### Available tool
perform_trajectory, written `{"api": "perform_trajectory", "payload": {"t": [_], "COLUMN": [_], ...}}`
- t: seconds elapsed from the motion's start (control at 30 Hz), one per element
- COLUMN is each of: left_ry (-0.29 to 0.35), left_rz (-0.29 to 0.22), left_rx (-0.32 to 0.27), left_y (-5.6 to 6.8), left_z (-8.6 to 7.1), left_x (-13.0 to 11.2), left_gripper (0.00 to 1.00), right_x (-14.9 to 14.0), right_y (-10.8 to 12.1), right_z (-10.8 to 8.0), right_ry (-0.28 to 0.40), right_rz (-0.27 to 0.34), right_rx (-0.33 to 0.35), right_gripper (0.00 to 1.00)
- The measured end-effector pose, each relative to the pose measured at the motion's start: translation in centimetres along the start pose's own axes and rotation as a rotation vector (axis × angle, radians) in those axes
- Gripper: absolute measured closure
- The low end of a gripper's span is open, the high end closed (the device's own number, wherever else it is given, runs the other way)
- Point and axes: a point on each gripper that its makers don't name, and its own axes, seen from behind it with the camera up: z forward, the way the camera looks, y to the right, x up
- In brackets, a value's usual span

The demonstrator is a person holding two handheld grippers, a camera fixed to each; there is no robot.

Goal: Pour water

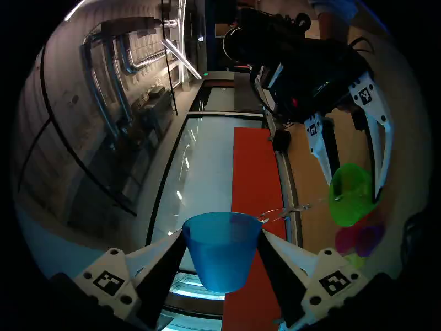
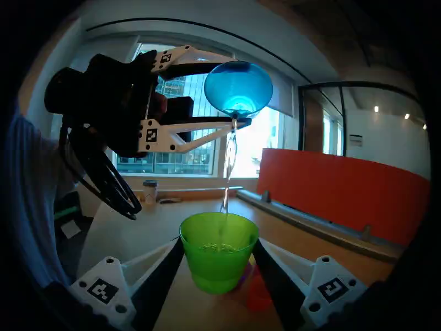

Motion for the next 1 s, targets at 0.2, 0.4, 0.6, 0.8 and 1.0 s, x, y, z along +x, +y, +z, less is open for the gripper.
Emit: {"api": "perform_trajectory", "payload": {"t": [0.2,0.4,0.6,0.8,1.0], "left_ry": [0.003,0.004,0.011,0.014,0.018], "left_rz": [0.035,0.081,0.122,0.16,0.174], "left_rx": [0.003,0.006,0.005,0.008,0.013], "left_y": [-0.1,-0.4,-0.5,-0.5,-0.3], "left_z": [-0.4,-0.5,-0.4,-0.3,-0.3], "left_x": [0.7,1.3,1.7,2.1,2.4], "left_gripper": [0.14,0.14,0.14,0.14,0.14], "right_x": [0.0,0.1,0.5,0.7,0.8], "right_y": [0.0,0.0,0.0,0.0,0.0], "right_z": [-0.1,-0.3,-0.3,-0.3,-0.4], "right_ry": [0.004,0.008,0.016,0.021,0.024], "right_rz": [0.001,0.002,0.004,0.002,0.004], "right_rx": [-0.004,-0.009,-0.01,-0.011,-0.013], "right_gripper": [0.11,0.11,0.11,0.11,0.11]}}
